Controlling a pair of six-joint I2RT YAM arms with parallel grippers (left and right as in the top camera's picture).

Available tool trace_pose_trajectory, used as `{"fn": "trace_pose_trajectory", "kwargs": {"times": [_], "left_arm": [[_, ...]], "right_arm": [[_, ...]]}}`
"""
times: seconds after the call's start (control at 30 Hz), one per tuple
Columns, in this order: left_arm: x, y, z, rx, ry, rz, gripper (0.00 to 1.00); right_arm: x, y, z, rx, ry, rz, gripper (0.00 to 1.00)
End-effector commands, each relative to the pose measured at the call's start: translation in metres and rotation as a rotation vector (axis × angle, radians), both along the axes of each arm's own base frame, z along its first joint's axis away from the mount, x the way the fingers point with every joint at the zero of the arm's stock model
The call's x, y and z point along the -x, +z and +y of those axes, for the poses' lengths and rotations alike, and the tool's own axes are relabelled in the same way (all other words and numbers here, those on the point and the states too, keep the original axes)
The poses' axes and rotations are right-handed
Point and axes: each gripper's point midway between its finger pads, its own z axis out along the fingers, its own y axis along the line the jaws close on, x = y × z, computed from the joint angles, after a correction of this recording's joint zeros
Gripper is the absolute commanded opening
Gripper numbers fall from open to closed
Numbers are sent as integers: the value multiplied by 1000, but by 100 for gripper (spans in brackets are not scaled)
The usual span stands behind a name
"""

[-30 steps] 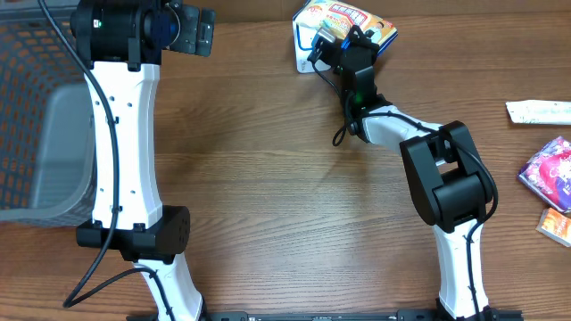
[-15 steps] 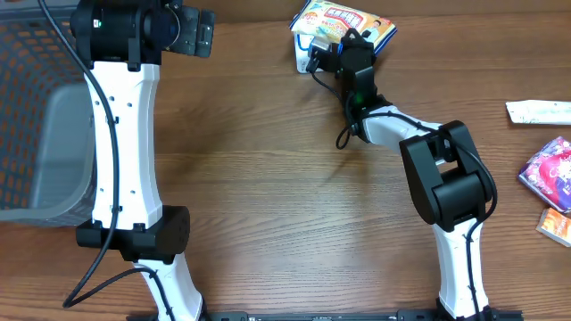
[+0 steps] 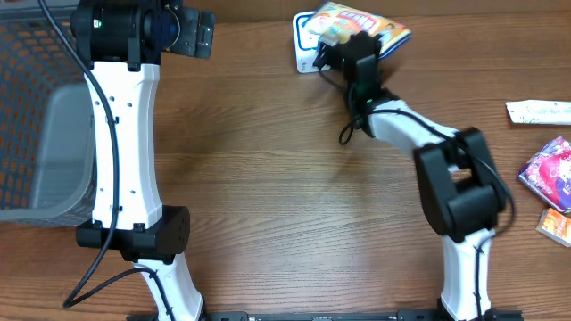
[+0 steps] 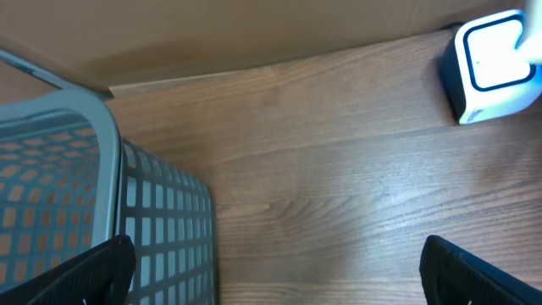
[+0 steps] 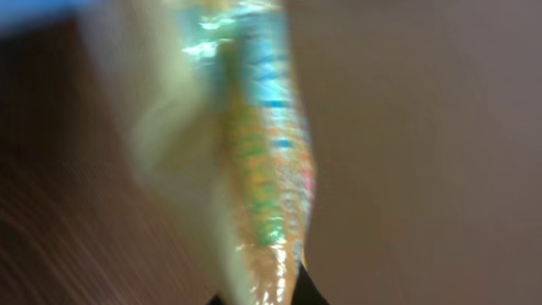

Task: Scan the item barcode
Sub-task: 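Carry the snack bag to the far right and release it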

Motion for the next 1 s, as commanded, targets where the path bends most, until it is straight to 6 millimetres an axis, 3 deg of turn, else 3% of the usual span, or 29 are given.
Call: {"fn": "trace_pose_trajectory", "kwargs": {"times": [0.0,0.07,0.13,0.27,0.37,0.43,0.53,0.57,0.6,0.63,0.73,0.83,0.9,0.97], "left_arm": [[3,-6,-3,40,49,18,100],[7,-9,-3,45,54,36,100],[10,-11,-7,59,39,54,100],[19,-18,-22,47,-7,98,100],[24,-17,-44,12,-89,108,100],[23,-7,-57,-31,-128,68,100],[16,19,-68,-72,-124,-51,100],[13,29,-70,-81,-116,-97,100],[10,40,-71,-95,-109,-143,100],[8,50,-70,-112,-106,-182,100],[0,80,-67,-185,-114,-293,100],[-8,99,-70,-271,-178,-360,100],[-15,119,-69,-354,-210,-424,100],[-15,150,-65,-342,-157,-537,100]], "right_arm": [[32,119,-68,-264,-308,-207,4],[47,112,-94,-398,-411,-177,4],[66,94,-128,-578,-573,-158,4],[119,27,-194,-846,-943,-29,4],[161,-12,-238,-891,-1145,93,4],[181,-30,-268,-925,-1249,102,4],[209,-63,-296,-1007,-1348,172,7],[216,-73,-304,-1040,-1372,187,23],[222,-80,-310,-1082,-1387,201,73],[224,-84,-314,-1118,-1393,211,100],[221,-75,-327,-1184,-1390,178,100],[203,-37,-334,-1214,-1325,83,100],[179,13,-337,-1257,-1216,-50,100],[153,87,-338,-1296,-1054,-216,100]]}}
